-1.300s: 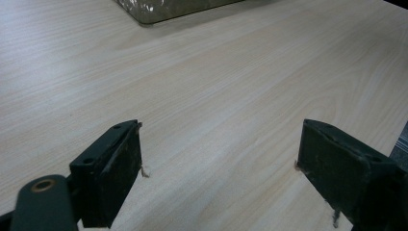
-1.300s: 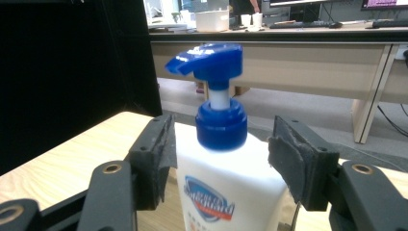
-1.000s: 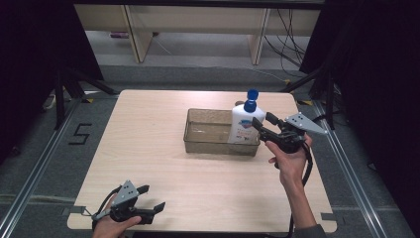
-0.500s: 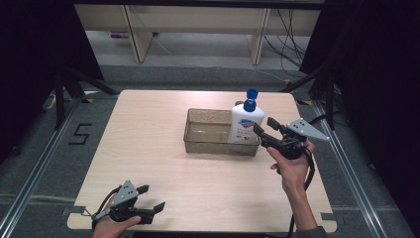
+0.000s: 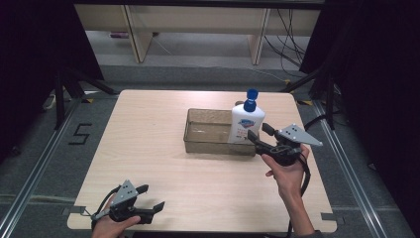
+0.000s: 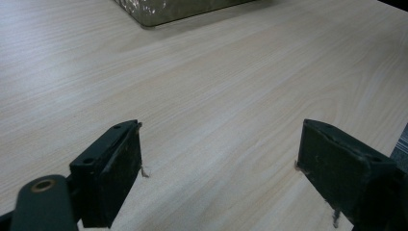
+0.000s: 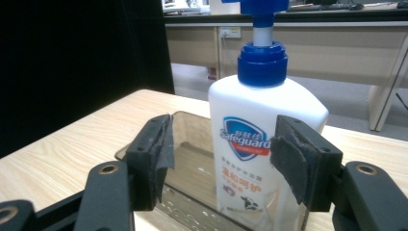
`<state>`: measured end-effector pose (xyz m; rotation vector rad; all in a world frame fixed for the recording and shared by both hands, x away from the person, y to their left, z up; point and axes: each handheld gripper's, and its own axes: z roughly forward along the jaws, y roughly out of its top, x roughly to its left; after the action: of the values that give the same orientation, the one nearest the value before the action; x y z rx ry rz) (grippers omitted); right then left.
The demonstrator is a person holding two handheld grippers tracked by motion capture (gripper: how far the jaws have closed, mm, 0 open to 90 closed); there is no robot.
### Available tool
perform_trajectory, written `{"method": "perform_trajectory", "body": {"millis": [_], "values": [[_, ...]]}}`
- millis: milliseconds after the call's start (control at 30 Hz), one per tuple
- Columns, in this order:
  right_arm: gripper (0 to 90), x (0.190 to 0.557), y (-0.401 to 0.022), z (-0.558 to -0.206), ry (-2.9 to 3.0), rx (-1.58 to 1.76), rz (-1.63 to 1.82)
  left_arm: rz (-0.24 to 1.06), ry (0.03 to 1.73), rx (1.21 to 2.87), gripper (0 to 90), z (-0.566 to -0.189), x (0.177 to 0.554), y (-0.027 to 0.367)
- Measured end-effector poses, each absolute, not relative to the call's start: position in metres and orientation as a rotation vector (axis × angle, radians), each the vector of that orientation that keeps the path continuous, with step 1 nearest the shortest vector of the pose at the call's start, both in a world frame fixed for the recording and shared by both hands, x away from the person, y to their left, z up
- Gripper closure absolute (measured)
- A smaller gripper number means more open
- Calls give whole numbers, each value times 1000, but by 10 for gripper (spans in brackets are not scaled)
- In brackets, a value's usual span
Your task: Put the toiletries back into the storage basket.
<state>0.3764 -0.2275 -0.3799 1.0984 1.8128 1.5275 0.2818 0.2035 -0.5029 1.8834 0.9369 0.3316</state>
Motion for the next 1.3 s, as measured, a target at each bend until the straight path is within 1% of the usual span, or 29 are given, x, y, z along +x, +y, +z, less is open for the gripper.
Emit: {"method": "perform_trajectory", "body": {"millis": [400, 533, 900, 1167, 1300], "values": [[374, 372, -226, -388, 1831, 1112, 1536, 334, 937, 1887, 149, -503, 282, 204], [341, 370, -223, -391, 1836, 1131, 1543, 335, 936, 1888, 149, -502, 282, 204], [303, 366, -218, -400, 1882, 1137, 1551, 336, 937, 1884, 149, -502, 281, 203], [252, 361, -212, -405, 1907, 1128, 1559, 339, 932, 1891, 149, -502, 281, 204], [247, 359, -210, -408, 1926, 1111, 1565, 337, 932, 1888, 149, -502, 281, 204]]}}
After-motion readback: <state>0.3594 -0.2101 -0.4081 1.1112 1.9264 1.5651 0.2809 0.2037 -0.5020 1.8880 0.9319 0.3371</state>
